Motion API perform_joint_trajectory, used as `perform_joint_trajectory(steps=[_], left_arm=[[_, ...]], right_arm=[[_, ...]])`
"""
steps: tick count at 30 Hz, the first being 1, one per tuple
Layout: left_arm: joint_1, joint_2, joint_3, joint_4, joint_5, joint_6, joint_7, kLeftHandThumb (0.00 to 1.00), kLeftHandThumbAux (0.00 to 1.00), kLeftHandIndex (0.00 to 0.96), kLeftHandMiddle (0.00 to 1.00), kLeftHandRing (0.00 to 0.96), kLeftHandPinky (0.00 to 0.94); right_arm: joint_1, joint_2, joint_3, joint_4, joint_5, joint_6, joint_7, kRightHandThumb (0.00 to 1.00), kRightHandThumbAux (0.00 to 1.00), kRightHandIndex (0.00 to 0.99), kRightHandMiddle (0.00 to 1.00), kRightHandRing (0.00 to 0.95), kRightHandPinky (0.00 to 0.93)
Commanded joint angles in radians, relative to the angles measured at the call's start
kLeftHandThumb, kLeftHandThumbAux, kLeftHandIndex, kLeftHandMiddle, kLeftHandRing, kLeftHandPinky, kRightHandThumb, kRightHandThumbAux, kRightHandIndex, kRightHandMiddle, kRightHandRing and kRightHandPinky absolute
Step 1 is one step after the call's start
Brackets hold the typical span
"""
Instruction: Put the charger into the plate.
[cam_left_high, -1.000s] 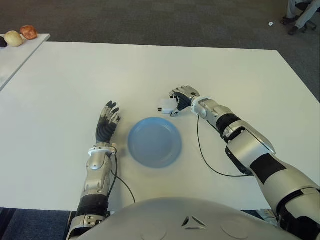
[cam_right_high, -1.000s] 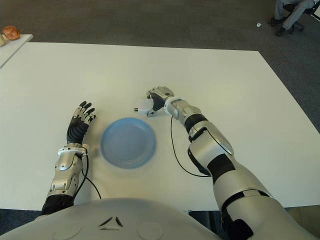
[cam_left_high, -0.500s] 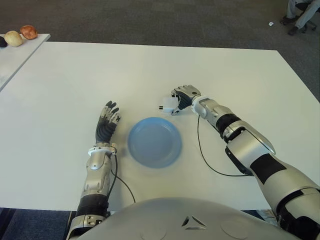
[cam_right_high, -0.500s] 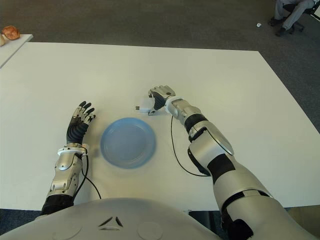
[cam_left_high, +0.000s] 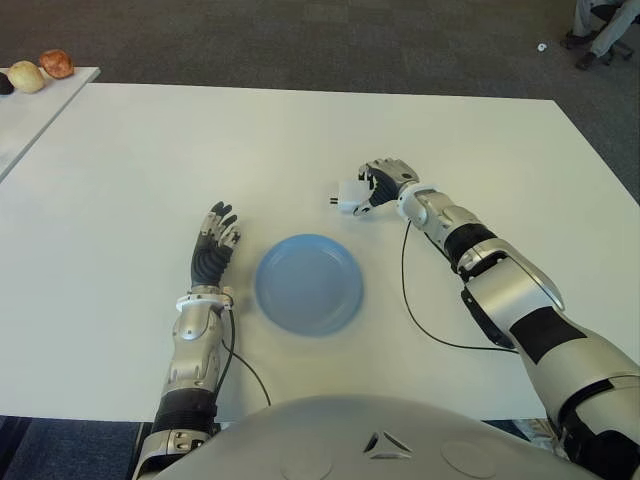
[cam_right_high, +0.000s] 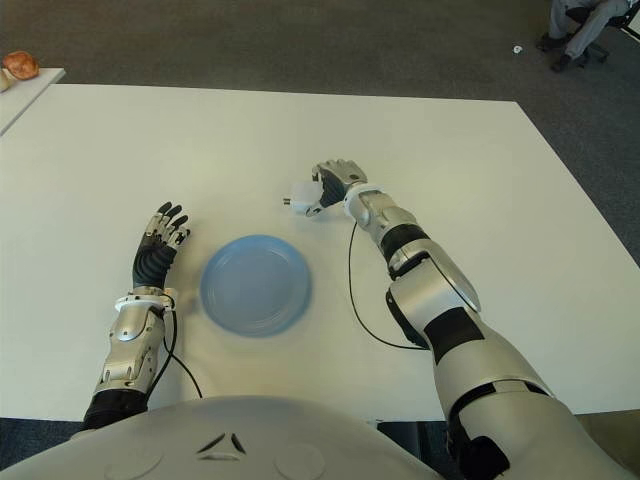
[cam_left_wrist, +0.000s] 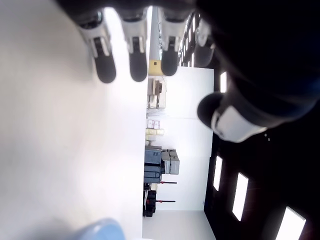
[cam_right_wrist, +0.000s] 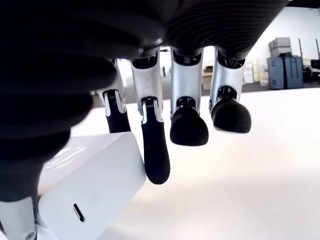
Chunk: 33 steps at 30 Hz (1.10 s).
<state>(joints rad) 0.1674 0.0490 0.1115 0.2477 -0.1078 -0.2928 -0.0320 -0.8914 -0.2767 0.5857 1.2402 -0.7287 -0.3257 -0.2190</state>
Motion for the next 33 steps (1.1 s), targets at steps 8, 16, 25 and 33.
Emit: perform_joint_trajectory(steps=[8,16,25,33], left_arm=[[-0.005,0.006,0.011,0.048,-0.011,0.017,-0.022,0.06,0.627,0.03,0.112,0.132,0.165],[-0.011,0.007,0.018,0.058,-0.011,0.016,-0.024,0.055,0.628,0.03,0.115,0.138,0.182],[-0.014,0.005,0.023,0.061,-0.008,0.022,-0.028,0.053,0.623,0.035,0.123,0.146,0.187],[-0.017,0.003,0.023,0.06,-0.003,0.026,-0.019,0.05,0.625,0.038,0.129,0.156,0.203]], right_arm=[[0.058,-0.035,-0.079,-0.306,0.051,-0.035,-0.017,0.854,0.678,0.398,0.535,0.844,0.804],[0.171,-0.072,-0.123,-0.619,0.076,-0.016,0.076,0.855,0.677,0.399,0.533,0.842,0.813],[0.28,-0.096,-0.155,-0.87,0.12,-0.043,0.207,0.856,0.676,0.4,0.53,0.841,0.807],[0.352,-0.092,-0.158,-1.006,0.139,-0.059,0.273,0.857,0.675,0.403,0.53,0.84,0.797]])
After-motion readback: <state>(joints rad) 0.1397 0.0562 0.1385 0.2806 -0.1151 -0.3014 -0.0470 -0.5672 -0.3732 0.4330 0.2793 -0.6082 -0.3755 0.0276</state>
